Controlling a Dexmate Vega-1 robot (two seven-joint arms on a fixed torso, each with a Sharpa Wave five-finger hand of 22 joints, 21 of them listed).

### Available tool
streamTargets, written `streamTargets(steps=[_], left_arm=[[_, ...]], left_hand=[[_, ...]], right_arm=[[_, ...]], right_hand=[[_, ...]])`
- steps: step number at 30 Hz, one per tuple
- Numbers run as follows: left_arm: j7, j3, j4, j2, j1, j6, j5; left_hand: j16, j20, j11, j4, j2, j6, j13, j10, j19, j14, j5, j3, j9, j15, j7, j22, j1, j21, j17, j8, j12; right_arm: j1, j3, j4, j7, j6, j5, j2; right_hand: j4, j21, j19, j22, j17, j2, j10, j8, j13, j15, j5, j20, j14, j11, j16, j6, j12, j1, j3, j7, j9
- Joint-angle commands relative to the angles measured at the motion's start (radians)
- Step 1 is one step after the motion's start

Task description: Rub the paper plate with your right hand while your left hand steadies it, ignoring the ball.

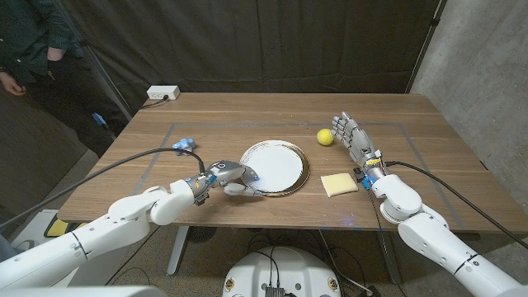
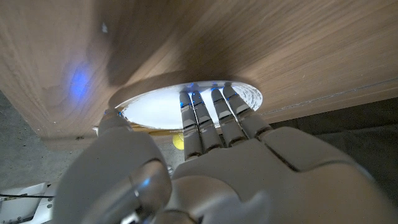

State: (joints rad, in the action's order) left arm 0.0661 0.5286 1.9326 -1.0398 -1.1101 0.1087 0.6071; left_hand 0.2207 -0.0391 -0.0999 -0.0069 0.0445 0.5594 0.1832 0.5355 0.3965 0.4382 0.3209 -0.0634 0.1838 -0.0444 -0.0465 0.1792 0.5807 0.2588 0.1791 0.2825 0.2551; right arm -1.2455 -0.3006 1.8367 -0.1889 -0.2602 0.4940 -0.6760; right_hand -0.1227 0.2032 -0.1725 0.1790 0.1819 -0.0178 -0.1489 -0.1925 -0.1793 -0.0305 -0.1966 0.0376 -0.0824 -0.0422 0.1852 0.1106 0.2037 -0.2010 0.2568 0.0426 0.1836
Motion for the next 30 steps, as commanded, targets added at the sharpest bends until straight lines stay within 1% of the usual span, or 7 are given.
streamTargets(steps=[1,8,13,18,20,26,30], left_arm=[[-0.059,0.026,-0.029,0.012,0.04,0.008,-0.014],[-0.098,0.039,-0.024,0.019,0.064,-0.006,-0.007],[-0.125,0.052,-0.024,0.025,0.078,-0.018,0.001],[-0.148,0.064,-0.025,0.031,0.093,-0.025,0.006],[-0.153,0.068,-0.027,0.032,0.099,-0.023,0.008],[-0.152,0.072,-0.035,0.036,0.11,-0.013,0.007],[-0.133,0.07,-0.033,0.035,0.111,-0.004,0.013]], left_hand=[[-0.001,-0.051,0.001,0.001,0.0,0.012,0.004,0.015,0.007,0.007,0.004,-0.007,0.003,-0.073,0.002,0.003,0.002,0.005,0.003,0.004,0.0],[-0.003,-0.049,0.0,0.002,0.001,0.018,0.004,0.02,0.007,0.008,0.004,-0.008,0.002,-0.072,0.002,0.003,0.002,0.003,0.003,0.004,-0.001],[-0.004,-0.046,0.0,0.003,0.002,0.019,0.004,0.02,0.007,0.008,0.004,-0.009,0.002,-0.071,0.003,0.003,0.002,0.002,0.003,0.003,-0.003],[-0.006,-0.046,0.0,0.004,0.003,0.02,0.005,0.021,0.007,0.008,0.003,-0.01,0.002,-0.07,0.003,0.003,0.001,0.001,0.003,0.001,-0.005],[-0.006,-0.045,0.001,0.004,0.003,0.021,0.005,0.02,0.008,0.008,0.003,-0.01,0.002,-0.07,0.003,0.003,0.001,0.001,0.003,0.001,-0.006],[-0.007,-0.044,0.001,0.005,0.005,0.021,0.005,0.021,0.008,0.009,0.003,-0.01,0.002,-0.07,0.005,0.003,0.001,0.0,0.003,-0.001,-0.008],[-0.008,-0.045,0.002,0.005,0.005,0.022,0.005,0.021,0.008,0.009,0.003,-0.01,0.002,-0.07,0.007,0.003,0.001,0.0,0.003,-0.002,-0.009]], right_arm=[[-0.055,0.036,0.072,-0.058,0.025,-0.057,-0.045],[-0.113,0.078,0.121,-0.085,0.036,-0.071,-0.072],[-0.177,0.116,0.158,-0.124,0.035,-0.114,-0.089],[-0.253,0.155,0.198,-0.197,0.023,-0.182,-0.071],[-0.292,0.176,0.229,-0.234,0.048,-0.233,-0.075],[-0.354,0.219,0.279,-0.25,0.096,-0.273,-0.073],[-0.389,0.24,0.329,-0.287,0.18,-0.361,-0.081]], right_hand=[[-0.008,0.001,-0.007,0.006,0.0,0.0,-0.012,-0.004,-0.003,0.001,0.005,0.025,-0.012,0.001,0.004,0.008,0.005,-0.011,0.002,-0.002,0.003],[-0.009,0.002,-0.01,0.006,0.0,-0.001,-0.016,-0.005,-0.003,0.002,0.005,0.026,-0.015,0.004,0.004,0.011,0.007,-0.014,0.003,-0.004,0.003],[-0.011,0.004,-0.016,0.005,0.0,-0.002,-0.017,-0.006,-0.003,0.006,0.005,0.027,-0.02,0.01,0.005,0.013,0.007,-0.018,0.004,-0.012,0.003],[-0.033,0.015,-0.062,0.005,-0.003,-0.01,-0.056,-0.021,-0.002,0.049,0.003,0.046,-0.073,0.044,0.014,0.063,0.018,-0.074,0.021,-0.031,0.004],[-0.038,0.017,-0.073,0.004,-0.003,-0.008,-0.069,-0.023,-0.002,0.059,0.003,0.052,-0.085,0.054,0.015,0.075,0.021,-0.09,0.024,-0.038,0.003],[-0.045,0.018,-0.083,0.004,-0.004,-0.009,-0.073,-0.022,-0.002,0.067,0.002,0.058,-0.095,0.069,0.014,0.079,0.021,-0.114,0.031,-0.042,0.003],[-0.054,0.014,-0.082,0.003,-0.004,-0.006,-0.072,-0.022,-0.002,0.068,-0.002,0.059,-0.089,0.079,0.008,0.08,0.018,-0.144,0.039,-0.055,0.003]])
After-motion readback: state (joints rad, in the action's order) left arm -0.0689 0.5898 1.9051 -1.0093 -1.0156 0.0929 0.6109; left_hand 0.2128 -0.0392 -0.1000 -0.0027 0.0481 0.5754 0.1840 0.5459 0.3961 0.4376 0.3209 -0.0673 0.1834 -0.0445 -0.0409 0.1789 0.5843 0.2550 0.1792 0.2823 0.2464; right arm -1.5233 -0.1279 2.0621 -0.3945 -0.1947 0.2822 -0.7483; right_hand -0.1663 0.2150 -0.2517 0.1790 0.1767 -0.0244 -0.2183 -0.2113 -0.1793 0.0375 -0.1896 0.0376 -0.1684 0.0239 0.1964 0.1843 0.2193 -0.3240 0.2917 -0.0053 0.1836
